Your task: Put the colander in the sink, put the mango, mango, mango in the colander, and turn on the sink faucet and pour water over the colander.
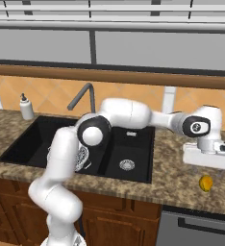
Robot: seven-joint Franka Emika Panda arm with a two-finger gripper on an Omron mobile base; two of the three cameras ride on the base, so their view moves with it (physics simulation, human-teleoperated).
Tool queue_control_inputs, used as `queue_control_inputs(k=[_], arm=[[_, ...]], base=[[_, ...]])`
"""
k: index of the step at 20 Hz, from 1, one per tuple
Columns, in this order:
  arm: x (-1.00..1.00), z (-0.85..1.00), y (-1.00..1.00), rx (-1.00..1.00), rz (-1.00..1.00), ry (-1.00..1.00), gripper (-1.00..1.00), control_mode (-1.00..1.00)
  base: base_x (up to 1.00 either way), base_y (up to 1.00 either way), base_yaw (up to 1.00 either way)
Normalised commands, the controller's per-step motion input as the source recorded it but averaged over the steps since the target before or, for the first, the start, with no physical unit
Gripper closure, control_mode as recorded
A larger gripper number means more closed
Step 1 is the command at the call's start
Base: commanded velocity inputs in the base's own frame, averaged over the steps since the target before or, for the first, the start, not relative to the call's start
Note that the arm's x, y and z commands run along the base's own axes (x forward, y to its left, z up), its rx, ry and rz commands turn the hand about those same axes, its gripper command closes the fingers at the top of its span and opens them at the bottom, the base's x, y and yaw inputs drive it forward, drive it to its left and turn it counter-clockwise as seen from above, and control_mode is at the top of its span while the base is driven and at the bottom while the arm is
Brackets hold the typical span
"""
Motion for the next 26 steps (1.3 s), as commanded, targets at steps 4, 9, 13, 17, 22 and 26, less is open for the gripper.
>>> queue_control_inputs(k=[4, 9, 13, 17, 22, 26], arm=[[0.03, -0.24, 0.1, 0.11, 0.03, -0.06, -1.0, -1.0], [0.0, -0.6, 0.33, -0.02, 0.0, -0.32, -1.0, -1.0], [0.04, -0.46, 0.19, -0.14, 0.0, -0.2, -1.0, -1.0], [0.0, -0.37, 0.0, -0.28, 0.0, -0.24, -1.0, -1.0], [0.06, -0.33, 0.05, -0.23, 0.0, -0.13, -1.0, -1.0], [0.14, -0.26, 0.1, -0.06, 0.0, 0.0, -1.0, -1.0]], base=[[0.0, 0.0, 0.0], [0.0, 0.0, 0.0], [0.0, 0.0, 0.0], [0.0, 0.0, 0.0], [0.0, 0.0, 0.0], [0.0, 0.0, 0.0]])
